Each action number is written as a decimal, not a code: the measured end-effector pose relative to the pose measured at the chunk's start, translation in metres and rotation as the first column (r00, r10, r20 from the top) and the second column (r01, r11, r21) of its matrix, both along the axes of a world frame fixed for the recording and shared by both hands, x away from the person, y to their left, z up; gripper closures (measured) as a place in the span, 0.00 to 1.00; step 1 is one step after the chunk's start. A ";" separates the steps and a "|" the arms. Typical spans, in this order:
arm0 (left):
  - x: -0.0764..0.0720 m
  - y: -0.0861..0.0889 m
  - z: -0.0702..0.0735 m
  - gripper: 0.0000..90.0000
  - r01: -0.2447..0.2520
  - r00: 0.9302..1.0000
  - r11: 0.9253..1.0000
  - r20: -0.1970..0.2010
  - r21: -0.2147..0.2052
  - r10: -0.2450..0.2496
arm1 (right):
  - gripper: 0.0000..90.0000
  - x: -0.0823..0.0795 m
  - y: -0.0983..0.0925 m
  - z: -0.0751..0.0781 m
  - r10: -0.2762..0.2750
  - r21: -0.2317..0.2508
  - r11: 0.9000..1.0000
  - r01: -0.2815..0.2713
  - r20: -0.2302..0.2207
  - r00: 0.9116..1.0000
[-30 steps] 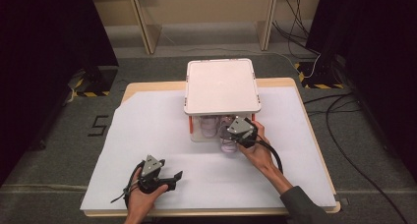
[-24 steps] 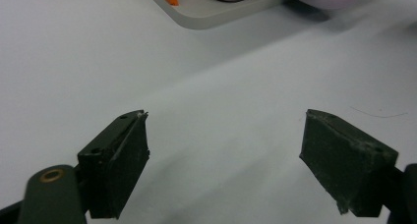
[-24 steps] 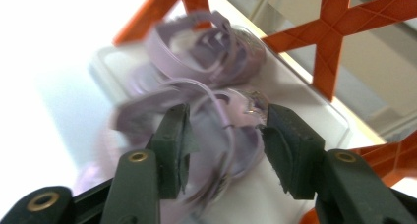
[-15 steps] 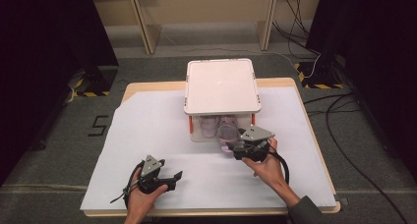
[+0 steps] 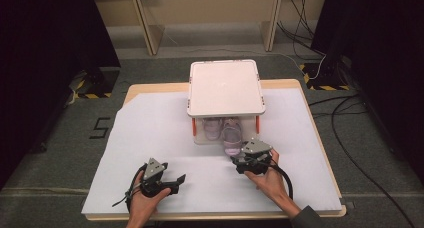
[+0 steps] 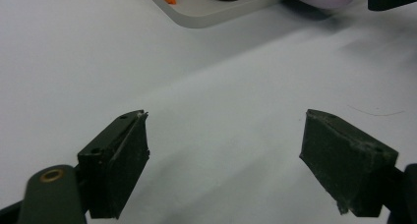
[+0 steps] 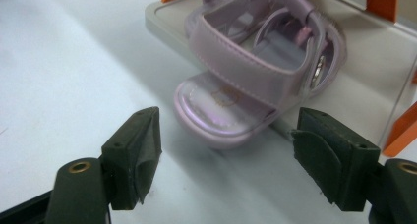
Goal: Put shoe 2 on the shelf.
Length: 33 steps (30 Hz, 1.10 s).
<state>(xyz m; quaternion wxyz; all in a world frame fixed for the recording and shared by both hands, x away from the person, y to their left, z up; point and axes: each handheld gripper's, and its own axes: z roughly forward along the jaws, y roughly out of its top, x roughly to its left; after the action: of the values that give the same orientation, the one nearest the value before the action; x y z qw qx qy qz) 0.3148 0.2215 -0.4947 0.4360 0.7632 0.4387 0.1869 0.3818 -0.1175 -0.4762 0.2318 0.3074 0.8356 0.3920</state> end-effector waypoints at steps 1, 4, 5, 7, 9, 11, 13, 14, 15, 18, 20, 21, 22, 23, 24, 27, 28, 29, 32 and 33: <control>0.000 0.000 0.000 0.19 0.000 1.000 1.000 -0.001 -0.001 0.000 | 0.30 0.000 0.000 -0.001 -0.002 -0.001 1.000 0.002 -0.001 1.000; 0.000 0.000 0.000 0.19 0.002 1.000 1.000 -0.002 0.001 -0.002 | 0.30 0.002 0.001 -0.004 -0.010 -0.006 1.000 0.010 0.002 1.000; 0.000 0.000 -0.001 0.19 0.002 1.000 1.000 -0.002 0.001 -0.002 | 0.31 0.004 0.002 -0.005 -0.010 -0.007 1.000 0.010 0.006 1.000; 0.001 0.000 -0.001 0.19 0.001 1.000 1.000 -0.003 0.001 -0.001 | 0.34 0.006 0.003 -0.007 -0.015 -0.015 1.000 0.015 0.012 1.000; 0.001 -0.001 -0.001 0.19 0.000 1.000 1.000 -0.003 -0.004 0.000 | 0.35 0.008 0.003 -0.008 -0.013 -0.023 1.000 0.013 0.020 1.000; 0.001 -0.001 -0.001 0.19 0.000 1.000 1.000 -0.005 -0.003 0.000 | 0.34 0.010 0.004 -0.009 -0.018 0.002 1.000 0.018 0.016 1.000; 0.001 -0.001 -0.001 0.19 0.000 1.000 1.000 -0.006 -0.003 0.000 | 0.36 0.012 0.006 -0.010 -0.019 0.004 1.000 0.019 0.028 0.999; 0.001 -0.001 -0.001 0.19 0.000 1.000 1.000 -0.006 -0.001 0.000 | 0.36 0.012 0.008 -0.010 -0.023 0.000 1.000 0.023 0.033 0.999; 0.001 -0.001 -0.001 0.19 0.000 1.000 1.000 -0.006 0.000 0.000 | 0.36 0.013 0.008 -0.010 -0.024 -0.006 1.000 0.025 0.042 0.999; 0.001 -0.001 -0.001 0.19 0.002 1.000 1.000 -0.005 0.000 -0.002 | 0.36 0.020 0.011 -0.010 -0.040 -0.003 0.999 0.040 0.054 0.998; 0.001 -0.001 -0.001 0.19 0.001 1.000 1.000 -0.006 -0.001 -0.001 | 0.37 0.024 0.009 -0.010 -0.052 0.016 0.999 0.051 0.055 0.997; 0.001 0.000 -0.002 0.19 0.001 1.000 1.000 -0.007 -0.001 -0.001 | 0.38 0.027 0.008 -0.010 -0.055 0.017 0.998 0.054 0.061 0.997; 0.001 0.000 -0.002 0.19 0.001 1.000 1.000 -0.008 0.000 -0.001 | 0.38 0.028 0.007 -0.010 -0.060 0.018 0.998 0.059 0.062 0.996; 0.001 -0.001 -0.002 0.19 0.001 1.000 1.000 -0.010 0.001 -0.001 | 0.38 0.030 0.006 -0.010 -0.070 0.016 0.997 0.069 0.061 0.996; 0.002 -0.001 -0.002 0.19 0.003 1.000 1.000 -0.011 0.002 -0.003 | 0.38 0.032 0.005 -0.010 -0.071 0.019 0.997 0.070 0.059 0.996; 0.002 -0.002 -0.003 0.19 0.004 1.000 1.000 -0.013 0.003 -0.004 | 0.38 0.037 0.004 -0.009 -0.082 0.043 0.996 0.080 0.050 0.995; 0.002 -0.002 -0.003 0.19 0.004 1.000 1.000 -0.013 0.002 -0.004 | 0.38 0.038 0.005 -0.009 -0.085 0.044 0.996 0.083 0.054 0.995; 0.002 -0.002 -0.003 0.19 0.003 1.000 1.000 -0.013 0.003 -0.003 | 0.38 0.041 0.005 -0.009 -0.090 0.039 0.995 0.087 0.056 0.994; 0.002 -0.001 -0.003 0.19 0.002 1.000 1.000 -0.012 0.002 -0.002 | 0.38 0.048 0.006 -0.010 -0.098 0.037 0.995 0.096 0.056 0.994; 0.002 -0.001 -0.003 0.19 0.002 1.000 1.000 -0.012 0.003 -0.002 | 0.38 0.050 0.007 -0.010 -0.102 0.037 0.994 0.100 0.060 0.993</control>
<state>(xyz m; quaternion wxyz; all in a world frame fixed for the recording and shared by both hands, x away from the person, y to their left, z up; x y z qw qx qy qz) 0.3168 0.2207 -0.4975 0.4326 0.7654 0.4400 0.1825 0.4318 -0.1107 -0.4864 0.2720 0.3410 0.8045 0.4032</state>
